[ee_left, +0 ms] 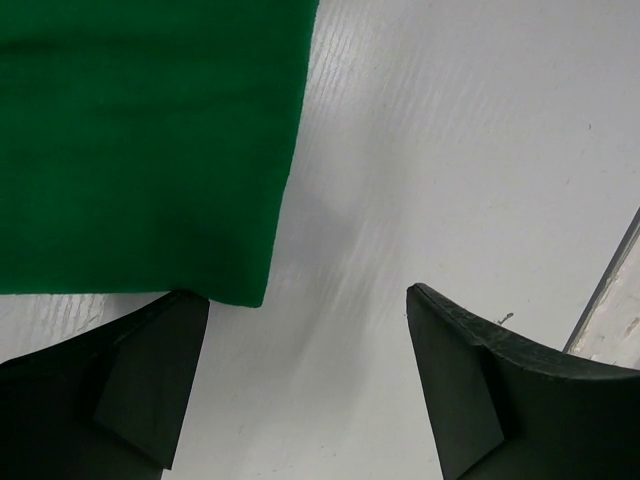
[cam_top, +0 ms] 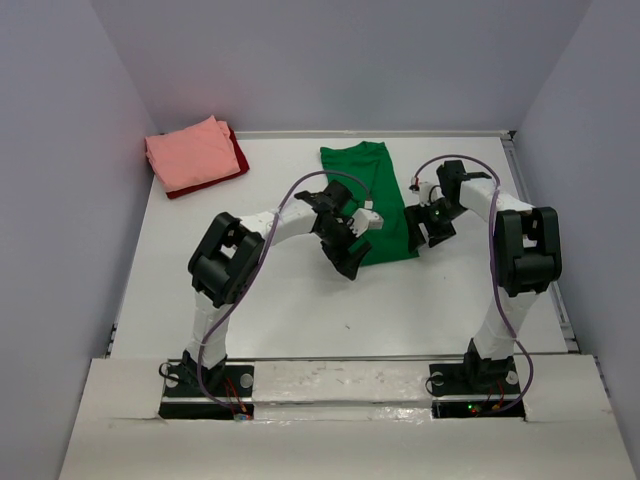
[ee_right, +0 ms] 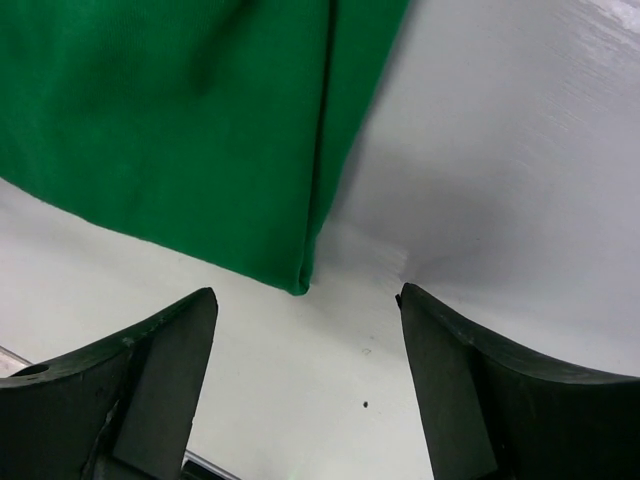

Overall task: Fold and stack the t-shirts
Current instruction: Grab one side of the 2/3 rectangular tshirt with both arms

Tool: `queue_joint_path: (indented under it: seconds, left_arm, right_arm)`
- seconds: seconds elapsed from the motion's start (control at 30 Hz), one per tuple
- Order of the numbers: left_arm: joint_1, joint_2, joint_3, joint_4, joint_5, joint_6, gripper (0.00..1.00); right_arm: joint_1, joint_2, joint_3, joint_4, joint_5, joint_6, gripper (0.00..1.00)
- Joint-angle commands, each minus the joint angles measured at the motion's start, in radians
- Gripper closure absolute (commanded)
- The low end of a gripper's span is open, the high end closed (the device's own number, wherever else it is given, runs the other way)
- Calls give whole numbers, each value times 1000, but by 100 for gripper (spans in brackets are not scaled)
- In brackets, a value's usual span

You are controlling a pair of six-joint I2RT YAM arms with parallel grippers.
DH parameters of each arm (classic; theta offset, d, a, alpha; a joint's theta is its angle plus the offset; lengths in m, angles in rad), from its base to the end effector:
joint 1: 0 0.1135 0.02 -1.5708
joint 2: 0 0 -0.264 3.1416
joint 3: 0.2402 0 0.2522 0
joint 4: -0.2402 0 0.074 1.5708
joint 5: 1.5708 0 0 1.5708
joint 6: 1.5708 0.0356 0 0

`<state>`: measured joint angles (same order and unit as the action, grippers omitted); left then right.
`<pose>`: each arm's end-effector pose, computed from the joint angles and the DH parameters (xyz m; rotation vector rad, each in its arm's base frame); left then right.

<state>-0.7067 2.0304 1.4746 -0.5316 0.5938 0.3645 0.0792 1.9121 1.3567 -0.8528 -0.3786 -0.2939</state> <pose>0.3103 -0.2911 0.1802 1.5115 2.1585 -0.9025 0.3633 0.0420 0.1784 -0.5813 2.8361 0.5261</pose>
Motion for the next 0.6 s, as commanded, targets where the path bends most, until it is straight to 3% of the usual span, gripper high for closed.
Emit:
queue_joint_path:
  seconds: [0.0,0.3,0.57]
  left_arm:
    - [0,-36,13,-19,14,1,11]
    - [-2,-41,6,-21,-11,1,12]
    - [-14,-21,0,-18,-38,1,28]
  right_arm:
    - [-4,-2,5,17,-43,16,25]
    - [-4,4,-7,11,-101,13,38]
    - [-4,2,-7,1,-115,7,38]
